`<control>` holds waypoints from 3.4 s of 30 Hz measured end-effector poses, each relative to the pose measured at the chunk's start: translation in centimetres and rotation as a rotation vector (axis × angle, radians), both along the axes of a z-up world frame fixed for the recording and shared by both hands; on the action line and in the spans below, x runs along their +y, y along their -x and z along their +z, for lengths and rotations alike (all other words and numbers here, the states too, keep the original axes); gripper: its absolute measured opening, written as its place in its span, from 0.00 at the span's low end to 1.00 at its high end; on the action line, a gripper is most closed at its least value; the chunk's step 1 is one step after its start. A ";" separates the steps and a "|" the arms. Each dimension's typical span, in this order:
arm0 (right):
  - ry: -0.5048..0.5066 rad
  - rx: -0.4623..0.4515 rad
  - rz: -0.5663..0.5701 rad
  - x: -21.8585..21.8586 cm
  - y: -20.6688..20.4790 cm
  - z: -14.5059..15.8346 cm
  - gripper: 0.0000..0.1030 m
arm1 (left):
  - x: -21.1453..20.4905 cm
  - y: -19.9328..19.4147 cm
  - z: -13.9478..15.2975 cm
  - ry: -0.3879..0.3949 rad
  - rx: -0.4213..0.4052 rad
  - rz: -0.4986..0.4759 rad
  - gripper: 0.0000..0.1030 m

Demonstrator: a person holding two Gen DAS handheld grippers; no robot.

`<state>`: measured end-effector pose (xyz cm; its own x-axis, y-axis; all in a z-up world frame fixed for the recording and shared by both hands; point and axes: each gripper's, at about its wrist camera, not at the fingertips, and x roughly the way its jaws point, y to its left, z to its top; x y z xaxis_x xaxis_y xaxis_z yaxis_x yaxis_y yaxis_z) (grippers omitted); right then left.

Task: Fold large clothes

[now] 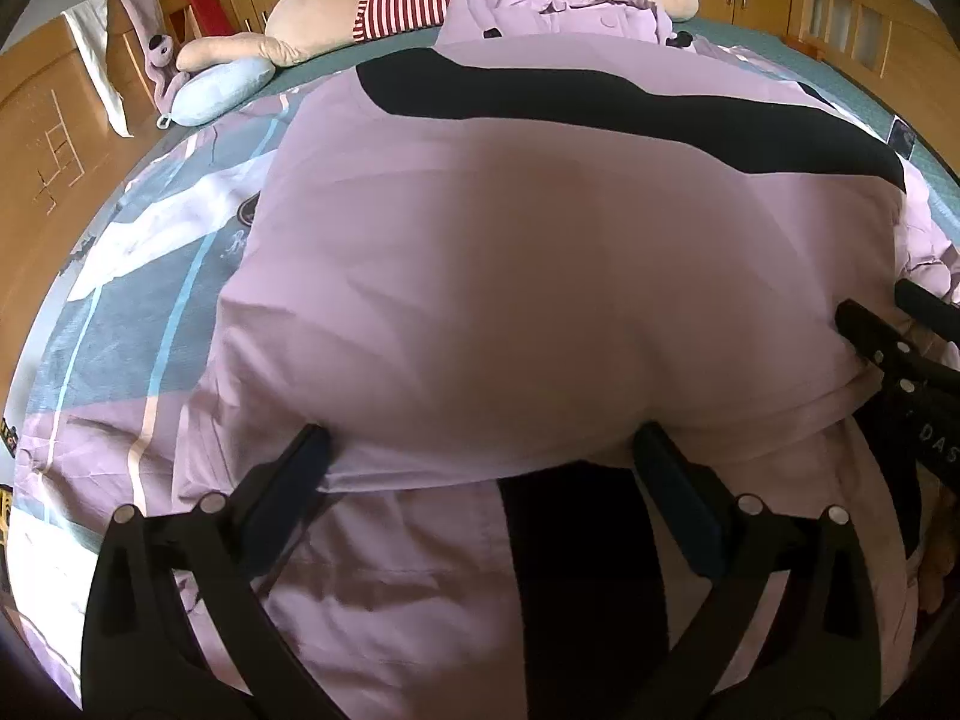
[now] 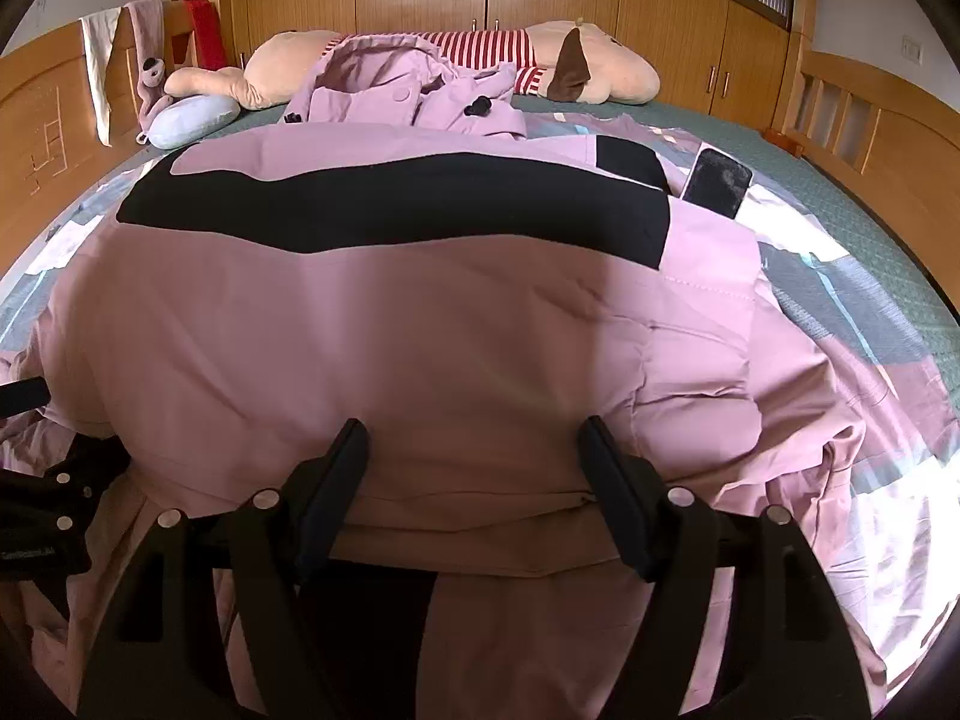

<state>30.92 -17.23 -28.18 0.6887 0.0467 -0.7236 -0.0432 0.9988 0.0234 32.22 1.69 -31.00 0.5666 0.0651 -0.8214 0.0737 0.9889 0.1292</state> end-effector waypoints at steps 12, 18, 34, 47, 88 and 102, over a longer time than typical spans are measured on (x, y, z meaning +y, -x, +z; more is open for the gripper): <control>-0.126 -0.035 -0.227 -5.3 -2.2 3.5 0.78 | 0.0 -0.1 -0.2 0.021 0.003 0.006 0.98; -0.048 0.008 -0.226 -5.3 -3.6 0.4 0.84 | 0.2 0.0 -0.3 0.022 -0.002 0.004 0.98; -0.053 0.039 -0.225 -5.6 -4.4 -0.9 0.93 | 0.3 0.1 -0.4 0.021 -0.007 0.005 0.98; -0.063 0.041 -0.221 -5.7 -4.5 -0.8 0.94 | 0.7 0.4 -0.4 0.028 -0.025 0.006 0.98; 0.076 -0.022 -0.019 -0.6 -1.0 4.6 0.98 | 3.9 2.7 2.3 0.062 -0.004 0.132 0.98; -0.013 0.031 0.019 1.6 -14.2 11.5 0.97 | 3.8 1.2 -0.2 0.009 0.021 0.161 0.98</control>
<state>45.11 -15.59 -16.70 0.6649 0.0693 -0.7437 -0.0611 0.9974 0.0383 31.01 5.51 -31.17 0.5322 0.1463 -0.8339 -0.0838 0.9892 0.1201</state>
